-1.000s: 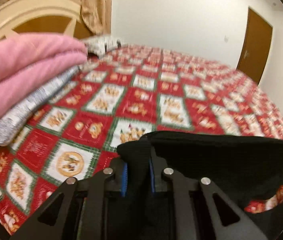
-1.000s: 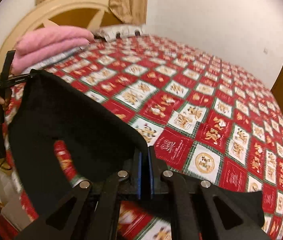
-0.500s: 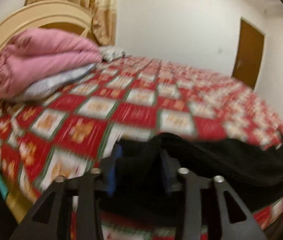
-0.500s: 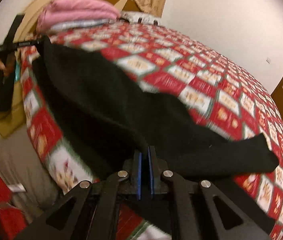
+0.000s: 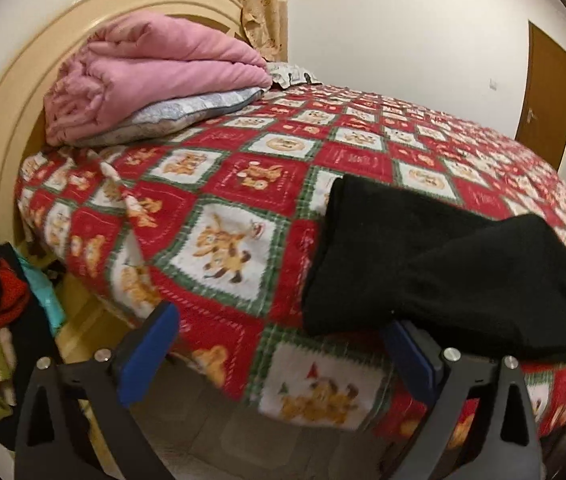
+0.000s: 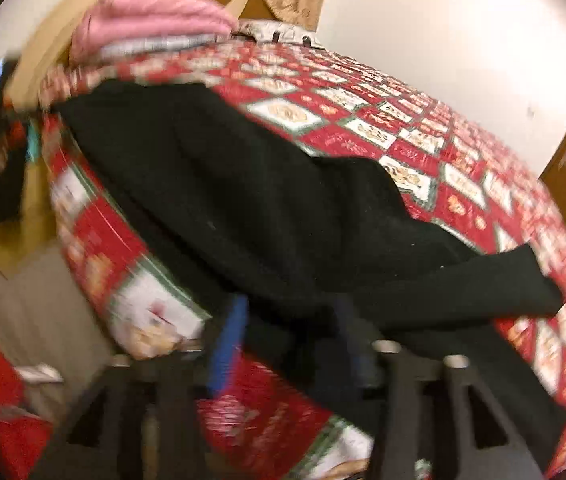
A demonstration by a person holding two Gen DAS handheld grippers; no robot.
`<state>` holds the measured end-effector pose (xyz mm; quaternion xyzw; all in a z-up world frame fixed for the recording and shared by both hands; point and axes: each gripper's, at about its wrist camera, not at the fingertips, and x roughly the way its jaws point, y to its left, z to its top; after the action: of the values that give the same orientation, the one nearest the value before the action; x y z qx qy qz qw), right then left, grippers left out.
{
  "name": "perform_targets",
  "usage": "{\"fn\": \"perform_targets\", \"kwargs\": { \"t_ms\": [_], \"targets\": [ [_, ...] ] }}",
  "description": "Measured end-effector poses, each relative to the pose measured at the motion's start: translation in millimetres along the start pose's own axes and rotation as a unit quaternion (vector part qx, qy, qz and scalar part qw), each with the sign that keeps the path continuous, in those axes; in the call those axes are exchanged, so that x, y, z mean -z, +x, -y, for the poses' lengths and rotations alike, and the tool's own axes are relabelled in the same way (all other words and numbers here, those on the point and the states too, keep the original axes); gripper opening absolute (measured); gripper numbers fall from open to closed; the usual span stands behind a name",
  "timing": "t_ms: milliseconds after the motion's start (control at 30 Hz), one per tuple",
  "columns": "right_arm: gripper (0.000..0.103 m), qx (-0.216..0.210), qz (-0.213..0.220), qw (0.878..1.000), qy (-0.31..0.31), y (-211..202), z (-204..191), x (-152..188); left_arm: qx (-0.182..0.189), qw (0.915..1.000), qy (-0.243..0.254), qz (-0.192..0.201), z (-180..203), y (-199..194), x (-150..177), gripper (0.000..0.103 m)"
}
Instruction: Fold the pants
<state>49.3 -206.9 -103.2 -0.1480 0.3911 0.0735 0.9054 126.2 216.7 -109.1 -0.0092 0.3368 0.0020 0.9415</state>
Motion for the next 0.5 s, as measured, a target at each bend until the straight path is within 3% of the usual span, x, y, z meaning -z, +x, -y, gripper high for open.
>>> {"fn": "perform_targets", "kwargs": {
  "t_ms": [133, 233, 367, 500],
  "targets": [
    [0.064, -0.025, 0.038, 0.998, 0.036, -21, -2, -13, -0.008, 0.9998, 0.015, 0.000, 3, -1, 3, 0.102],
    [0.064, -0.043, 0.044, 0.997, 0.043, -22, -9, -22, 0.002, 0.9999, 0.014, 0.001, 5, 5, 0, 0.102],
    [0.064, -0.057, 0.041, 0.997, 0.036, -16, -22, -32, 0.006, 0.9989, 0.029, 0.035, 12, 10, -23, 0.102],
    [0.064, -0.082, 0.051, 0.995, 0.021, -20, -33, -41, -0.016, 0.9942, 0.101, 0.035, 15, 23, -36, 0.103]
  ]
}}
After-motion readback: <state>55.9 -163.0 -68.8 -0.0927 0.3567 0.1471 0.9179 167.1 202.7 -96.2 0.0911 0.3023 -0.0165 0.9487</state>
